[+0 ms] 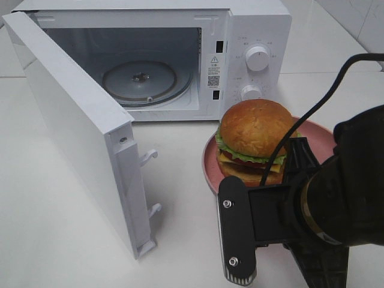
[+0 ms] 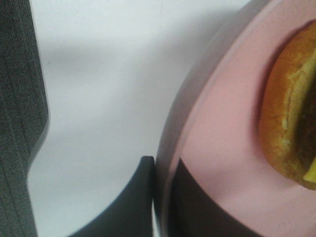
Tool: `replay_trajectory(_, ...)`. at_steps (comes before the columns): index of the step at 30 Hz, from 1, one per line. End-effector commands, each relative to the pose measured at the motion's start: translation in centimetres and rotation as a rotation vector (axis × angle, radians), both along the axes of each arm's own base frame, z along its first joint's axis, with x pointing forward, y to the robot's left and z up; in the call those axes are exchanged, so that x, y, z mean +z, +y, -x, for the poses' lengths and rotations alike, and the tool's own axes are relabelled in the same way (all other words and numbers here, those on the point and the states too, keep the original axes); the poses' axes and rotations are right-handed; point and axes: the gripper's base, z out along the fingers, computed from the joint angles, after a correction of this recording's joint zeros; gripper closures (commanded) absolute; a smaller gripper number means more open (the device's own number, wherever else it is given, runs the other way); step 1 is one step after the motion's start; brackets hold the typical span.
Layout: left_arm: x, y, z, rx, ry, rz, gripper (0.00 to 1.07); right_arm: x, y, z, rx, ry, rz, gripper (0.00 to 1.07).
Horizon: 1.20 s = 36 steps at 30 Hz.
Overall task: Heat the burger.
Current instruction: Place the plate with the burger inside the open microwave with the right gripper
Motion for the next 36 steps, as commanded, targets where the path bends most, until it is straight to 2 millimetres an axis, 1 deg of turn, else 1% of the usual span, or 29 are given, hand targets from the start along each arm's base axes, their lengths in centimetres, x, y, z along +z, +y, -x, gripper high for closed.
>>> replay_trajectory(1, -0.1, 0.0, 0.2, 0.002, -0.018, 0.006, 0.07, 0.4, 0.4, -0.3, 0.114, -0.04, -0.003, 1.07)
replay_trajectory(2, -0.1, 0.0, 0.2, 0.002, -0.018, 0.006, 0.07, 0.4, 0.4, -0.4, 0.163, -0.037, 0.01, 1.07)
replay_trajectory(4, -0.1, 0.0, 0.2, 0.002, -0.018, 0.006, 0.07, 0.4, 0.3, -0.6, 0.168, -0.034, 0.012, 1.07)
replay_trajectory(6, -0.1, 0.0, 0.2, 0.002, -0.018, 0.006, 0.07, 0.3, -0.2, -1.4, 0.162, -0.02, 0.004, 1.07)
replay_trajectory(7, -0.1, 0.0, 0.2, 0.002, -0.018, 0.006, 0.07, 0.3, -0.2, -1.4, 0.162, -0.02, 0.004, 1.07)
replay_trajectory(9, -0.1, 0.0, 0.2, 0.002, -0.018, 0.006, 0.07, 0.3, -0.5, -2.2, 0.229, -0.017, 0.021, 1.07)
replay_trajectory(12, -0.1, 0.0, 0.2, 0.002, -0.018, 0.006, 0.07, 0.3, -0.5, -2.4, 0.252, -0.02, 0.018, 1.07)
replay_trajectory(14, -0.1, 0.0, 0.2, 0.002, -0.018, 0.006, 0.07, 0.4, -0.5, -3.2, 0.318, -0.037, -0.001, 1.07)
replay_trajectory(17, -0.1, 0.0, 0.2, 0.002, -0.018, 0.006, 0.07, 0.4, -0.8, -3.7, 0.351, -0.031, -0.005, 1.07)
replay_trajectory(20, -0.1, 0.0, 0.2, 0.002, -0.018, 0.006, 0.07, 0.3, -0.9, -3.8, 0.363, -0.024, -0.006, 1.07)
replay_trajectory(22, -0.1, 0.0, 0.2, 0.002, -0.018, 0.006, 0.07, 0.2, -1.5, -4.4, 0.394, 0.004, -0.007, 1.07)
replay_trajectory(28, -0.1, 0.0, 0.2, 0.002, -0.018, 0.006, 0.07, 0.2, -2.0, -5.0, 0.423, 0.026, -0.029, 1.07)
replay_trajectory(30, -0.1, 0.0, 0.2, 0.002, -0.018, 0.006, 0.07, 0.3, -2.0, -5.2, 0.431, 0.029, -0.033, 1.07)
replay_trajectory(32, -0.1, 0.0, 0.2, 0.002, -0.018, 0.006, 0.07, 0.8, -2.3, -6.0, 0.454, 0.029, -0.052, 1.07)
replay_trajectory(36, -0.1, 0.0, 0.2, 0.002, -0.018, 0.006, 0.07, 1.2, -2.6, -6.6, 0.477, 0.027, -0.049, 1.07)
